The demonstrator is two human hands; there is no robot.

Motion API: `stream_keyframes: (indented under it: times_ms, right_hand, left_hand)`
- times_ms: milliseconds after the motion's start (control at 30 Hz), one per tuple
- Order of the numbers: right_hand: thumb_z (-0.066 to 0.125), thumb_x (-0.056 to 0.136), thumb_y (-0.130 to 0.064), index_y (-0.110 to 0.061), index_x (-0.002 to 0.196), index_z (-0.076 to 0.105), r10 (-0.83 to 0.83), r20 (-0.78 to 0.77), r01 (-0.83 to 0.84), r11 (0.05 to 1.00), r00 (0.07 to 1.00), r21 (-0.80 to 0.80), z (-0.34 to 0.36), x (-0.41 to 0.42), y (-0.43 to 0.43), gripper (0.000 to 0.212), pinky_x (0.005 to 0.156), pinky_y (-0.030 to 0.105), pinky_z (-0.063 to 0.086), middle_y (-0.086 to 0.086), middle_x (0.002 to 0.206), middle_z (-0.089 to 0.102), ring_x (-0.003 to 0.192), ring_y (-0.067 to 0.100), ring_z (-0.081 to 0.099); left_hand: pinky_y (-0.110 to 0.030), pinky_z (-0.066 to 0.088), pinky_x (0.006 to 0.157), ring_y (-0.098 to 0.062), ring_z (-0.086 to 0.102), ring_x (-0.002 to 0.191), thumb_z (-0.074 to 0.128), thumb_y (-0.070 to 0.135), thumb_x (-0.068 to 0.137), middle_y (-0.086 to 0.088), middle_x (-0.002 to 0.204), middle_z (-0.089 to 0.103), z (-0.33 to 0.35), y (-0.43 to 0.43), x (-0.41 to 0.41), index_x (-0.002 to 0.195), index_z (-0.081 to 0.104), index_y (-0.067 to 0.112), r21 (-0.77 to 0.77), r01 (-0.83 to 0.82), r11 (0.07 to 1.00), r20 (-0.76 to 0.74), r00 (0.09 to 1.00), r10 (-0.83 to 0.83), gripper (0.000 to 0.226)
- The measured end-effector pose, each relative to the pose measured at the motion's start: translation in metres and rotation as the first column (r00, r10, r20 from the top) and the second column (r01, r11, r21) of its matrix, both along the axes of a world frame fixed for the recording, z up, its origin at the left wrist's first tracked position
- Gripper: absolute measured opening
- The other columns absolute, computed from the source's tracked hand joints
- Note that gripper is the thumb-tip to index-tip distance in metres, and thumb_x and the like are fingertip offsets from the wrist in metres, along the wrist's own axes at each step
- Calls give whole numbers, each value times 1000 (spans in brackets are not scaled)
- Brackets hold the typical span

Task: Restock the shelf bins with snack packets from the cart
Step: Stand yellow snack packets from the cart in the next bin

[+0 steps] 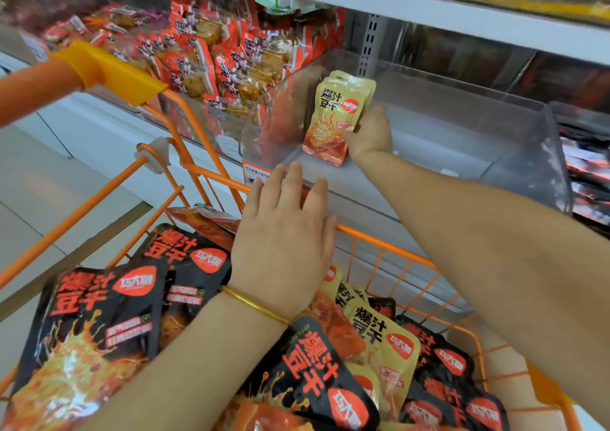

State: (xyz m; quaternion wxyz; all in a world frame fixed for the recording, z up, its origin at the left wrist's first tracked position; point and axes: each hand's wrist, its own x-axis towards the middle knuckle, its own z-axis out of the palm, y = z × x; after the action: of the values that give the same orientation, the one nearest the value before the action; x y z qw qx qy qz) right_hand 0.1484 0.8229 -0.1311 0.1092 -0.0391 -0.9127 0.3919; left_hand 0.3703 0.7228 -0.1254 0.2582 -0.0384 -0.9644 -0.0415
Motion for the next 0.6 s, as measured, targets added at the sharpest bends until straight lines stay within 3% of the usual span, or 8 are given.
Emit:
stream_keyframes:
  times_ms: [133,200,300,367,433,500,533,600]
  right_hand:
    - [69,84,-18,-6,120,41,-14,48,16,999,999,-47,14,9,1,47,89,36,45,13,126,52,114,29,56]
    - [65,85,-11,-13,108,43,6,-20,-8,996,1000,-87,32,23,4,32,83,32,46,7,113,54,109,28,57]
    - [59,81,-1,-26,77,36,166,-202,-203,962,965,-181,67,83,12,34,66,38,53,-3,79,49,83,28,64]
    - [59,82,0,-25,75,42,356,-232,-400,898,905,-183,80,143,26,31,46,26,46,-2,69,52,57,20,62]
    - [60,84,-4,-22,75,52,557,-73,-561,821,828,-106,82,197,46,22,41,19,41,-1,66,57,46,15,59]
    - [61,88,-16,-19,82,60,630,215,-656,751,746,76,68,226,63,7,51,23,48,-3,74,63,51,13,61]
    - [60,90,-23,-18,88,62,590,362,-681,697,722,223,59,232,68,6,59,27,50,-2,81,64,58,14,61]
    - [56,91,-39,-13,96,59,455,561,-721,492,691,489,40,239,73,27,61,32,45,2,87,61,74,19,58]
  left_hand:
    - [-52,38,103,-38,46,124,32,37,88,-22,132,51,1,-1,-1,124,57,9,18,7,1000,2,1000,-7,52]
    - [-52,38,103,-38,46,123,31,35,89,-22,132,51,3,-1,-1,125,57,8,48,13,999,6,1000,-14,52]
    - [-50,39,101,-40,47,121,30,30,90,-23,130,51,6,-2,-2,123,56,5,95,-1,995,8,1000,0,49]
    - [-49,39,101,-41,47,118,29,27,90,-24,128,51,7,-3,-4,122,55,2,115,-1,993,17,1000,-1,48]
    - [-48,37,102,-42,46,117,28,25,88,-24,127,51,8,-5,-5,121,54,1,114,6,993,26,1000,-8,48]
    - [-48,38,101,-42,47,116,29,25,88,-25,126,52,8,-6,-5,120,54,0,100,17,995,23,1000,-19,48]
    - [-49,38,101,-42,47,116,29,26,89,-25,126,52,9,-5,-5,120,54,0,94,26,995,22,999,-28,48]
    - [-51,38,101,-42,47,116,31,29,89,-25,126,52,10,-2,-3,120,54,-1,84,52,995,17,998,-54,49]
